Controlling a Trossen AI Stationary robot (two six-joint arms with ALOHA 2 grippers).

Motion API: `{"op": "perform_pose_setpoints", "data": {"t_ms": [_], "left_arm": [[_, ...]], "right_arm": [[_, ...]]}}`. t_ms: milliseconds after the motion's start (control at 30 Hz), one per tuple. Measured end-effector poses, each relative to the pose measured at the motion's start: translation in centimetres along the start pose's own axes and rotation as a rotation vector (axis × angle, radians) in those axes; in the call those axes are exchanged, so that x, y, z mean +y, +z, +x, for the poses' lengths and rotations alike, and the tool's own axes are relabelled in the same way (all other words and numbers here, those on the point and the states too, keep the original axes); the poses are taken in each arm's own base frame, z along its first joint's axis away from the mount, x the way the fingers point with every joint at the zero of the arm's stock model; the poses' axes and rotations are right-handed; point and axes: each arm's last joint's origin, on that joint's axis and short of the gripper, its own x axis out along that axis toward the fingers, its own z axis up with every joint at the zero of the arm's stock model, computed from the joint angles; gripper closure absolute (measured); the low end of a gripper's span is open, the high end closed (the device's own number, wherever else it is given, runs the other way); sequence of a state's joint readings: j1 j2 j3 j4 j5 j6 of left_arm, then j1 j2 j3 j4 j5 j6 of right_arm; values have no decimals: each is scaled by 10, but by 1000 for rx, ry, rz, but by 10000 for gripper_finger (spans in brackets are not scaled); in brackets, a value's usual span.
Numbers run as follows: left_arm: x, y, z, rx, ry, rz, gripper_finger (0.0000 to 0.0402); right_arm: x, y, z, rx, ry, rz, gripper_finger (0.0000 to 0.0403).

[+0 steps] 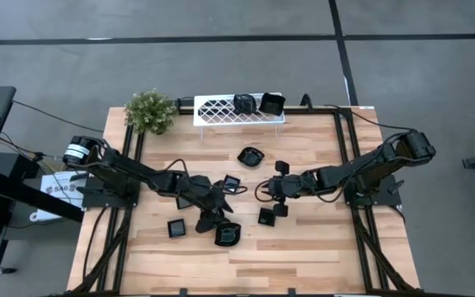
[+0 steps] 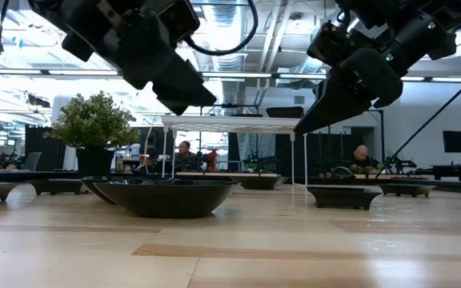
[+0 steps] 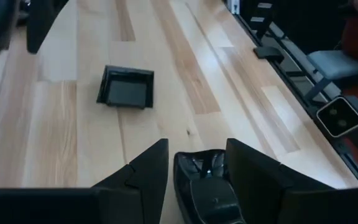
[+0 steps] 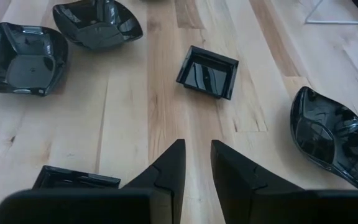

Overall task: Pick & Place Mini shaped plates
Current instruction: Stack the black leaf-shaped plate on top of the black leaf-shaped plate on the shelf

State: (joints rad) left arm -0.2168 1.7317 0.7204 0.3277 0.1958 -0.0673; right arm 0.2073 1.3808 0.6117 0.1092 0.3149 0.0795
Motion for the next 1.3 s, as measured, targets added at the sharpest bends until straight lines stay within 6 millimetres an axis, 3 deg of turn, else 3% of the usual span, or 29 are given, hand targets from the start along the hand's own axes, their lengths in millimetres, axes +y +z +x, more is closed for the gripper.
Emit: {"op": "perform_pose_setpoints", "data": {"t_ms": [233,500,667,1300], "left_arm": [[4,2,-2,-2,68,-9,239],[-3,0,11,69,156,-61,239],[-10,-3,32,172,129,-13,239],[-4,-19,50,265,8,-64,239]], "right_arm": [[0,0,0,0,0,0,332],[2,-1,-1,4,7,8,332],[2,-2,-1,20,6,71,332],[12,-3,-4,14,37,70,332]]}}
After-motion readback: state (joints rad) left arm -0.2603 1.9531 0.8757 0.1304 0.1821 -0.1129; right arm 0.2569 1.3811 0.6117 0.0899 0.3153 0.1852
